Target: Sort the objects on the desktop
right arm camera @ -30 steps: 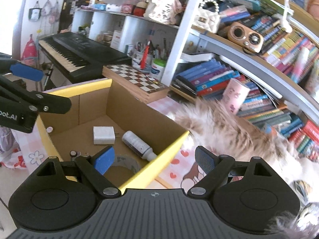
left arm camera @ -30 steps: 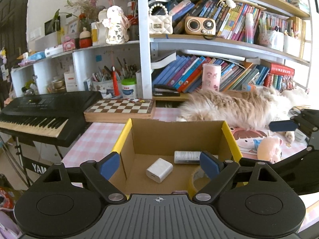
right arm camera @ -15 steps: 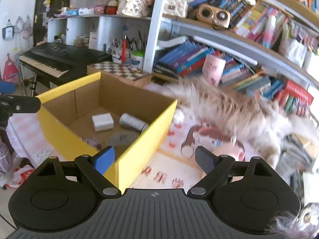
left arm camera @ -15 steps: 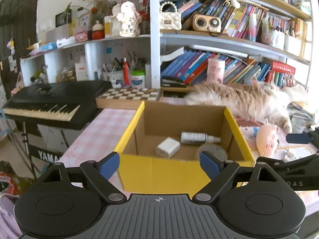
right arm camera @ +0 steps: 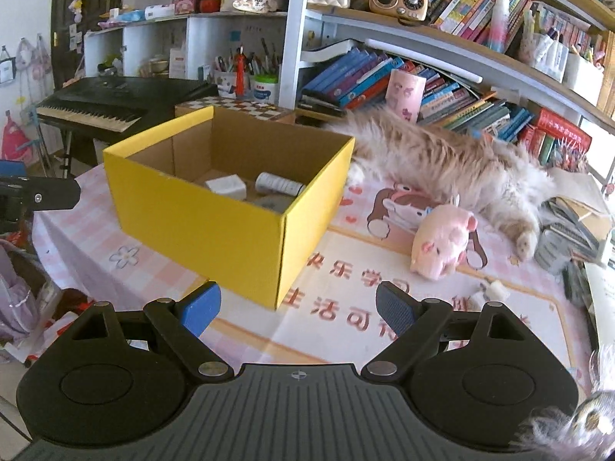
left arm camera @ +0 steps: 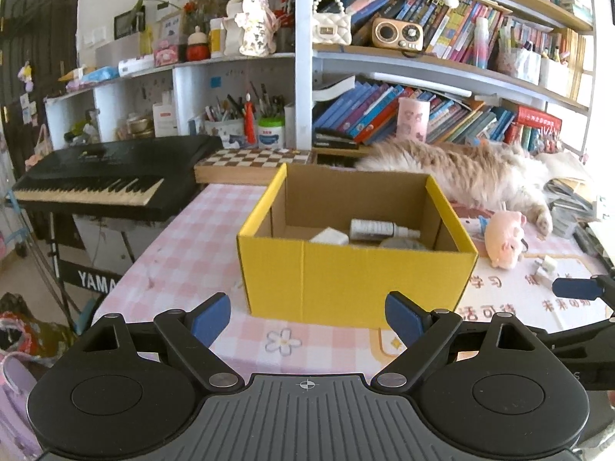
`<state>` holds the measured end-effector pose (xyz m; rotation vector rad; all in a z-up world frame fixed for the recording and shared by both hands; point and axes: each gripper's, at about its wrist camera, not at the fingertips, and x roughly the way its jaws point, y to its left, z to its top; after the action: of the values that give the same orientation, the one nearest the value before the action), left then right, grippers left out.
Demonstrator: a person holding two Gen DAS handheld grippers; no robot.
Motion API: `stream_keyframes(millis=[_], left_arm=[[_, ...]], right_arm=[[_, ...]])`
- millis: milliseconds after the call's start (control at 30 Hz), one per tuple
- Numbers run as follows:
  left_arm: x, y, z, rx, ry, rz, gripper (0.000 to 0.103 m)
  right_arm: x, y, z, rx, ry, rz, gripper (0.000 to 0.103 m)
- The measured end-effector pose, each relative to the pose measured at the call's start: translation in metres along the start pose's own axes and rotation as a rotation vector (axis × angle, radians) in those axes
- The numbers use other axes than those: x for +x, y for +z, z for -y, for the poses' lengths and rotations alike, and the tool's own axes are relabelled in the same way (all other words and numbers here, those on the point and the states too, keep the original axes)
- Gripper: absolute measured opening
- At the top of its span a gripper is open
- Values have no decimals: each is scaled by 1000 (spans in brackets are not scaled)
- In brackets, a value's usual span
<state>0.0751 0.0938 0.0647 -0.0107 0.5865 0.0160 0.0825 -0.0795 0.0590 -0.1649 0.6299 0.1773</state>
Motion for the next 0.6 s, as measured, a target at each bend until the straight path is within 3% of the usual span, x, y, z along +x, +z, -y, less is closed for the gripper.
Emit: stream_keyframes(millis=[600], left_arm=[[-24, -41, -2, -29, -3, -51, 90]], right_arm=[[-23, -38, -31, 40, 22, -57, 87]])
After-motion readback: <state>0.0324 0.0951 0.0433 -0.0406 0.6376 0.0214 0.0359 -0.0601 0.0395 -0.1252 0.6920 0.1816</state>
